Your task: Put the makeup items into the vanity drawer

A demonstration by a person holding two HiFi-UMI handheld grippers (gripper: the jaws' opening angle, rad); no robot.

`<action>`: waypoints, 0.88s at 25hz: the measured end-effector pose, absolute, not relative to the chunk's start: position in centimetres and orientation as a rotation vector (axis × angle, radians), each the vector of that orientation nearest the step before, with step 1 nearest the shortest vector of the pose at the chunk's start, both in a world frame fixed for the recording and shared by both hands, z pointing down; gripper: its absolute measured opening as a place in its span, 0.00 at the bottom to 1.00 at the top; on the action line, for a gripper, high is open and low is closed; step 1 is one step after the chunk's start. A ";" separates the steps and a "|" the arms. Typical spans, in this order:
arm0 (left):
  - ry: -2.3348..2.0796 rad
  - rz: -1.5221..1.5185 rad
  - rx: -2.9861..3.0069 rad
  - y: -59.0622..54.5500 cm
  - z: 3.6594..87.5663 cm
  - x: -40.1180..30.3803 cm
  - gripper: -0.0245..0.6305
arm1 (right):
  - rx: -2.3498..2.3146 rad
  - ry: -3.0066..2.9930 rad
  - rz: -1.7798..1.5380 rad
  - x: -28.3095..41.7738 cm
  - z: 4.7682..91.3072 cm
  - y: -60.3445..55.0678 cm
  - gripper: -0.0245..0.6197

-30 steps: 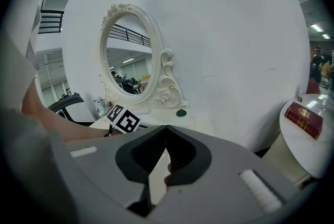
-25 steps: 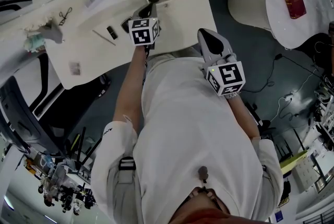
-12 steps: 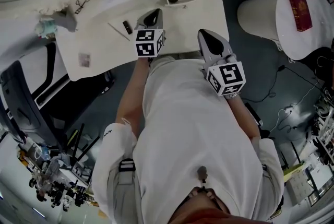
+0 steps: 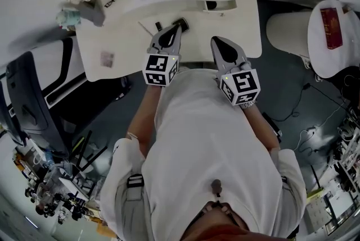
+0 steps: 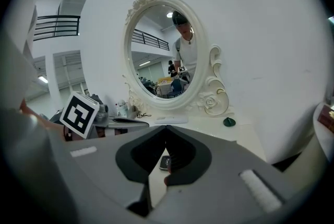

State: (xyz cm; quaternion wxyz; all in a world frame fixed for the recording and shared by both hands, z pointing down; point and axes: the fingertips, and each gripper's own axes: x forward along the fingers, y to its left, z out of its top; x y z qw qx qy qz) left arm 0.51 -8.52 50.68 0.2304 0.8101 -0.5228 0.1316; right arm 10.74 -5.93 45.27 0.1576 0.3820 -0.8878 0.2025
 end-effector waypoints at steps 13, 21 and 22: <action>-1.430 0.198 2.386 -5.0 43.5 -3.1 0.05 | 1.126 -2.606 0.420 3.0 43.2 -5.8 0.05; -1.454 0.080 2.388 -4.0 40.3 -7.2 0.05 | 1.216 -2.624 0.351 0.1 42.0 -6.0 0.05; -1.459 0.072 2.388 -3.9 40.1 -7.6 0.05 | 1.219 -2.629 0.345 -0.2 41.9 -6.0 0.05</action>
